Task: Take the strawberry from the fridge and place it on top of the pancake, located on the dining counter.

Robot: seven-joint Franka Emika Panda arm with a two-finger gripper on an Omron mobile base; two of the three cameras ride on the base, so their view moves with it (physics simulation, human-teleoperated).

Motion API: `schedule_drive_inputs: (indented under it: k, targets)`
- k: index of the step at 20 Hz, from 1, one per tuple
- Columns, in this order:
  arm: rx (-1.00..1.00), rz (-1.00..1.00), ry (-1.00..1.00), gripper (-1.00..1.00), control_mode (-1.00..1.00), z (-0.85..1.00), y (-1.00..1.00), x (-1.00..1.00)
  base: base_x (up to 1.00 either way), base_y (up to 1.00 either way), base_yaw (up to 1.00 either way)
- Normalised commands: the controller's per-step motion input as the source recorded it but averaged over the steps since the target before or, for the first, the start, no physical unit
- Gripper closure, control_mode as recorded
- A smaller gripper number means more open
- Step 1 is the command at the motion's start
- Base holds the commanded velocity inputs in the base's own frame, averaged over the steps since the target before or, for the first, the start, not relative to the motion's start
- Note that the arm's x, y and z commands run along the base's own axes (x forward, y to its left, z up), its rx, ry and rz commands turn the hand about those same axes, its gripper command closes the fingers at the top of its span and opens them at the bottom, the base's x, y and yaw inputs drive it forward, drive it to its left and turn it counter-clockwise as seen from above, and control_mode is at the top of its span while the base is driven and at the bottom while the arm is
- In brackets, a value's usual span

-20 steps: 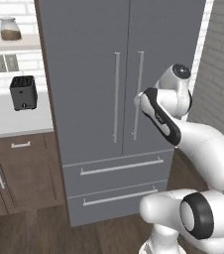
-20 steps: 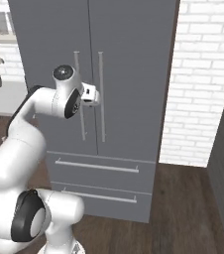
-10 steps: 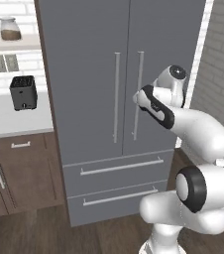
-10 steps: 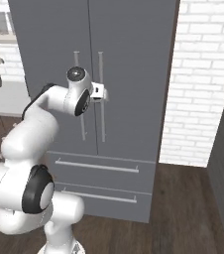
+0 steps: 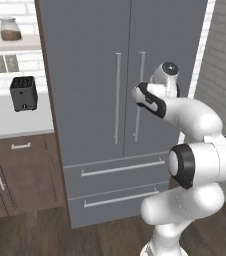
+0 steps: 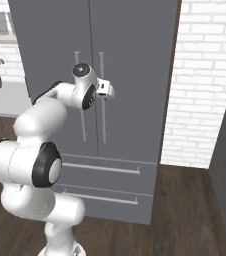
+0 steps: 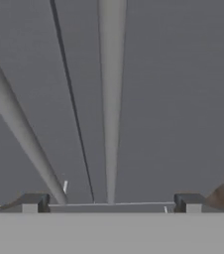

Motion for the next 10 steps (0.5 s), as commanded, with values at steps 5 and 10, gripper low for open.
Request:
schedule_drive_inputs:
  k: [5, 10]
  targets:
    - [0.0, -0.02, 0.0, -1.0, -1.0, -0.08, -0.02, 0.39, 0.0, 0.0, 0.0]
    - [0.0, 0.0, 0.0, -1.0, -1.0, -0.1, -0.11, 0.52, 0.0, 0.0, 0.0]
